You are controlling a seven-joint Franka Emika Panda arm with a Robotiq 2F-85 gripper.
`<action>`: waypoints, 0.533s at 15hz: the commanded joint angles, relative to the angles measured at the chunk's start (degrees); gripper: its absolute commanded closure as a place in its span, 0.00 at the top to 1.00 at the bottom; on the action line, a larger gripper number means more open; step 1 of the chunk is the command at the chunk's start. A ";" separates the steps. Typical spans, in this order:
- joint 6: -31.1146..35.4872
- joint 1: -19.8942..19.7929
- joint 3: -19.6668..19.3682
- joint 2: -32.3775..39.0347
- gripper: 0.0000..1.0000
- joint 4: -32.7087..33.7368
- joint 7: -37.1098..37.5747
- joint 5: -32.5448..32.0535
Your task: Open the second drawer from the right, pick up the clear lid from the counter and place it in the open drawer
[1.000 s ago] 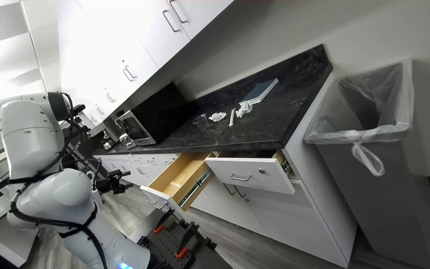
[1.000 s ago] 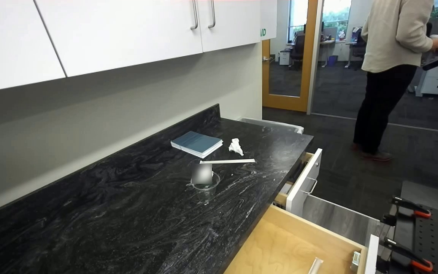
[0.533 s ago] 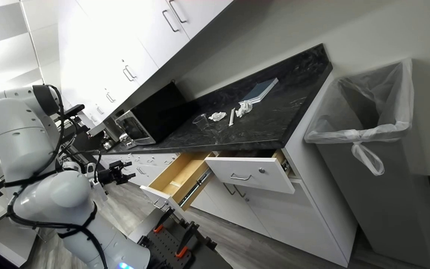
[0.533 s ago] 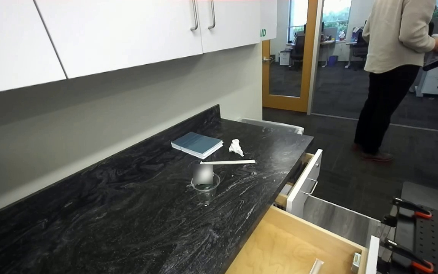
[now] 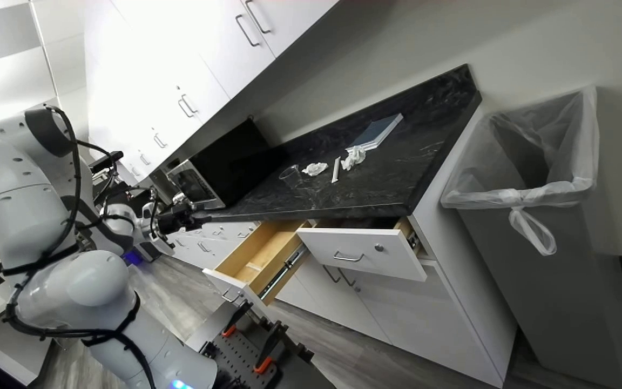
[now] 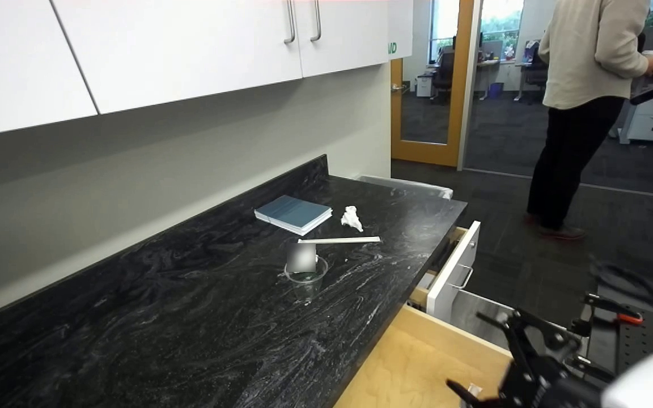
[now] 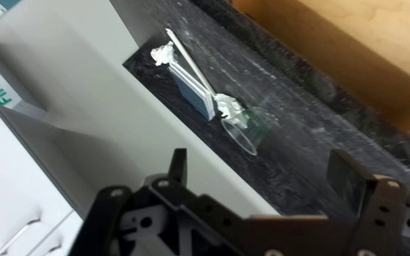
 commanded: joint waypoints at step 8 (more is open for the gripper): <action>21.02 -10.41 -17.51 -12.60 1.00 6.23 -10.75 17.40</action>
